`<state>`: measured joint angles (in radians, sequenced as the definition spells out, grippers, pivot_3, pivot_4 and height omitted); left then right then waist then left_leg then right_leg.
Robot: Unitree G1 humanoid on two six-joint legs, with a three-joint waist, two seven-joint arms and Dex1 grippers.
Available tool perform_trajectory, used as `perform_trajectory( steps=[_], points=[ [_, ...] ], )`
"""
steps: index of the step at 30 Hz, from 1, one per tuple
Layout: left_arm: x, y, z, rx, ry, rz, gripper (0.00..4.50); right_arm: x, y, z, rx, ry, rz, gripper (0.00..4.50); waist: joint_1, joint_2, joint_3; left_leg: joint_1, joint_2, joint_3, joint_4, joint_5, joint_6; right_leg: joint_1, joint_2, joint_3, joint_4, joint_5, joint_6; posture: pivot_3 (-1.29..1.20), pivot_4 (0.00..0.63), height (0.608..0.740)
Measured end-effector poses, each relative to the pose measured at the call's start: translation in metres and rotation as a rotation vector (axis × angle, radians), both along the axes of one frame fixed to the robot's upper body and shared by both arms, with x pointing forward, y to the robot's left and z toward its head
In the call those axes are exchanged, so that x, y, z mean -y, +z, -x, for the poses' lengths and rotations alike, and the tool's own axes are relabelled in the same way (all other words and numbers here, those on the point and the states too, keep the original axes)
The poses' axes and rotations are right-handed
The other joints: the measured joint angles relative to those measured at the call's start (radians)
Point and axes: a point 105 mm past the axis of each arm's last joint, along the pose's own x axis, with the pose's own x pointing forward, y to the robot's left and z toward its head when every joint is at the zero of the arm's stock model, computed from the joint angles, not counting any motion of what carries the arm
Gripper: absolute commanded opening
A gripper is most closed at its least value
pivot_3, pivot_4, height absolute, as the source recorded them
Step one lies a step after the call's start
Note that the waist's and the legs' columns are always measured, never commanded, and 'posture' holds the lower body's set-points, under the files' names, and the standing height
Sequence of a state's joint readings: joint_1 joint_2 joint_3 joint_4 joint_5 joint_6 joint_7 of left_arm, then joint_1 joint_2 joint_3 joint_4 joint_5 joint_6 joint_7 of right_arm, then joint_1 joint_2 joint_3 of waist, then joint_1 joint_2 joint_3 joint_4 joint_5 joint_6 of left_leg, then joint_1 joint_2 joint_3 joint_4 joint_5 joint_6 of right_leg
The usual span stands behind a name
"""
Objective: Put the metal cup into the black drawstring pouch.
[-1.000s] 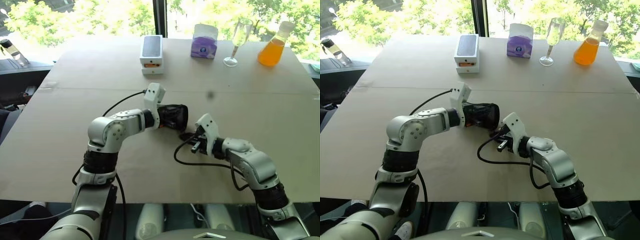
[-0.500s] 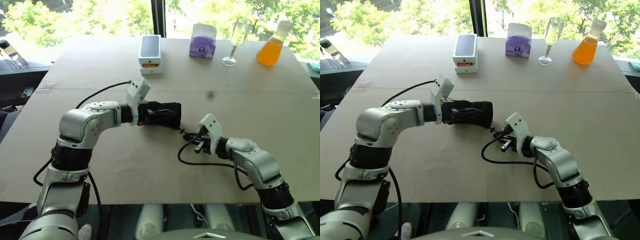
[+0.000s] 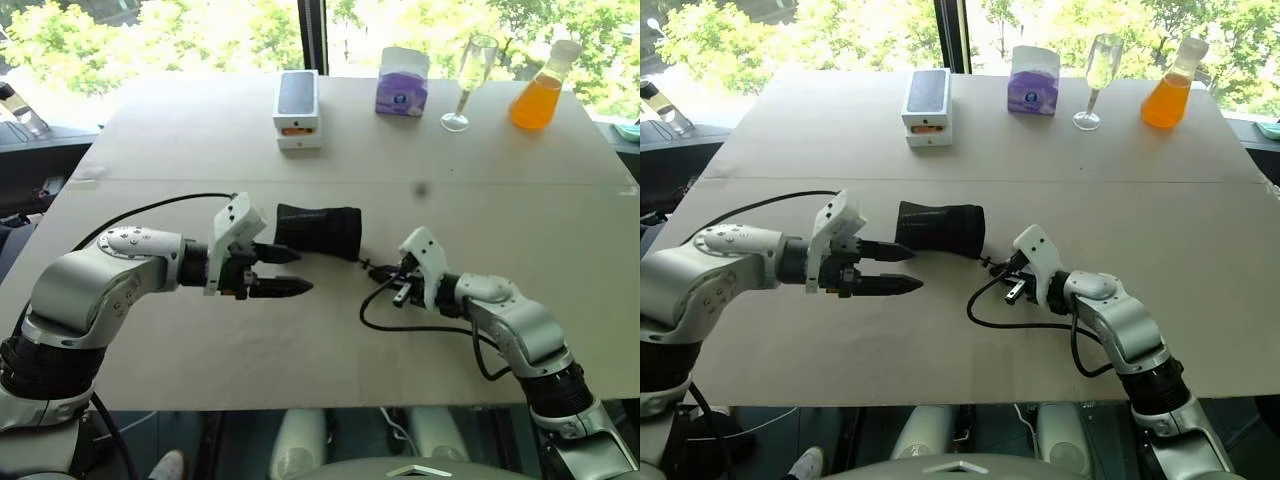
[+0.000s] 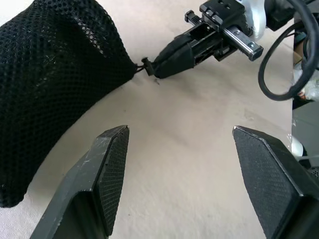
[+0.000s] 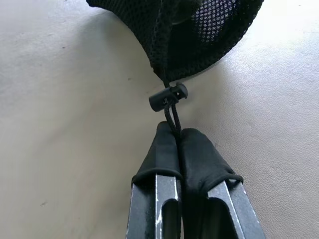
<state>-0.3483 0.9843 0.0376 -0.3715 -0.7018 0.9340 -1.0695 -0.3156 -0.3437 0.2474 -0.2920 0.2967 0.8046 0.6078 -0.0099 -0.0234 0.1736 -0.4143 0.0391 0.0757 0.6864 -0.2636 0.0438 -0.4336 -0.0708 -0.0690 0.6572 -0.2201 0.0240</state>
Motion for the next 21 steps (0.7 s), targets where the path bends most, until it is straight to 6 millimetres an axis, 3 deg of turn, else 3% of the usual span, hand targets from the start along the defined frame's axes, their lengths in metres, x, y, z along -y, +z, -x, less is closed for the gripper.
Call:
perform_trajectory(
  steps=[4,12,17,21],
  points=[
    [-0.007,-0.006,0.008,-0.009,0.019,-0.009,3.39,0.003,-0.002,0.002,-0.003,-0.002,0.007,0.0,0.001,0.0,0.0,0.0,0.0,0.0,0.0,0.0,0.0,0.0,0.0,0.0,0.0,0.0,0.0,0.0,0.15,0.737],
    [-0.001,0.001,0.014,0.045,-0.017,-0.006,3.39,0.008,0.008,0.006,0.04,0.011,0.037,0.0,0.002,0.0,0.0,0.0,0.0,0.0,0.0,0.0,0.0,0.0,0.0,0.0,0.0,0.0,0.0,0.0,0.15,0.737],
    [0.003,0.005,0.012,0.073,-0.038,0.001,3.39,0.016,0.034,0.005,0.11,0.054,0.074,0.0,0.003,0.0,0.0,0.0,0.0,0.0,0.0,0.0,0.0,0.0,0.0,0.0,0.0,0.0,0.0,0.0,0.15,0.737],
    [0.019,0.008,0.008,0.1,-0.084,0.048,3.39,0.023,0.063,-0.001,0.201,0.093,0.122,0.0,0.009,0.0,0.0,0.0,0.0,0.0,0.0,0.0,0.0,0.0,0.0,0.0,0.0,0.0,0.0,0.0,0.15,0.737]
  ],
)
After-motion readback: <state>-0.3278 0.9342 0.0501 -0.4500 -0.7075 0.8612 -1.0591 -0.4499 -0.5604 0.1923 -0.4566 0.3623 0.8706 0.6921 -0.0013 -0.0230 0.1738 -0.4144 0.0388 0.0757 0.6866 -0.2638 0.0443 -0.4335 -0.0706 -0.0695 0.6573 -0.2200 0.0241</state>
